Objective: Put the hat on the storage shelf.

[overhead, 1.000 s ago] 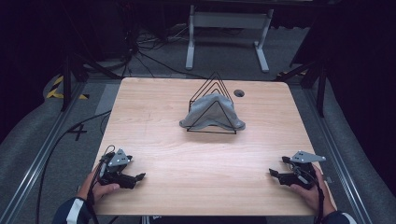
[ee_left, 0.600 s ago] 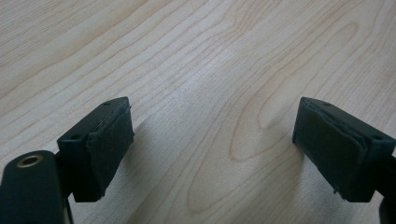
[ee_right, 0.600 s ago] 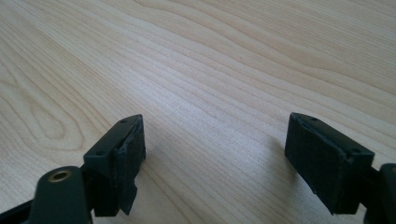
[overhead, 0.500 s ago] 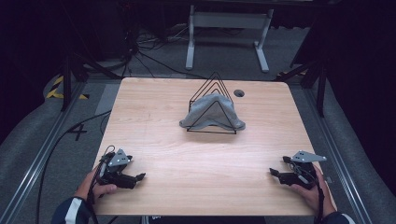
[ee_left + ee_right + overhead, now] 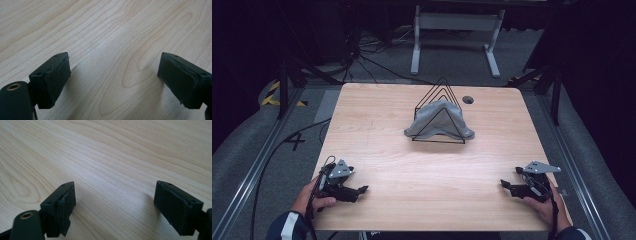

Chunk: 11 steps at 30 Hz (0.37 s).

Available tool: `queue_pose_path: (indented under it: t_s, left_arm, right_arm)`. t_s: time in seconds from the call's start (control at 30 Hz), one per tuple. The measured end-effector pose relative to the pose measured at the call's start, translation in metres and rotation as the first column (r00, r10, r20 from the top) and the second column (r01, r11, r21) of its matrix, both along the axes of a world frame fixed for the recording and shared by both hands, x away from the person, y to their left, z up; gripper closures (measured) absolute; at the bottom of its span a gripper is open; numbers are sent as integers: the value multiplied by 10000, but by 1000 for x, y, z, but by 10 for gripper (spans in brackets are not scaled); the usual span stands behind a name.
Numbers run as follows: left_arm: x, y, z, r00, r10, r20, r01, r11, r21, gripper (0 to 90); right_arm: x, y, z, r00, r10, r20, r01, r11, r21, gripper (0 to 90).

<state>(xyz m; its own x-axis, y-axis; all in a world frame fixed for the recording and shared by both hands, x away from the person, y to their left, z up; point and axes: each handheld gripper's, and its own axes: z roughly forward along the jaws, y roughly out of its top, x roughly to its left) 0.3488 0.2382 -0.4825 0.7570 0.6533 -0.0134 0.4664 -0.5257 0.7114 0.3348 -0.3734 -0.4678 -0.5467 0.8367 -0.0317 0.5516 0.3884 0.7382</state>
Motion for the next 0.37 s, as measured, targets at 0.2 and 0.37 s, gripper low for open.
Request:
queue_pose_path:
  t_s: [0.2, 0.37]
  left_arm:
    - [0, 0, 0, 10000, -2, 1, 2, 10000, 3, 115]
    - [0, 0, 0, 10000, -19, -8, 19, 10000, 20, 109]
  right_arm:
    - [0, 0, 0, 10000, -82, -3, 82, 10000, -16, 163]
    - [1, -1, 0, 9999, -121, -2, 121, 9999, -23, 163]
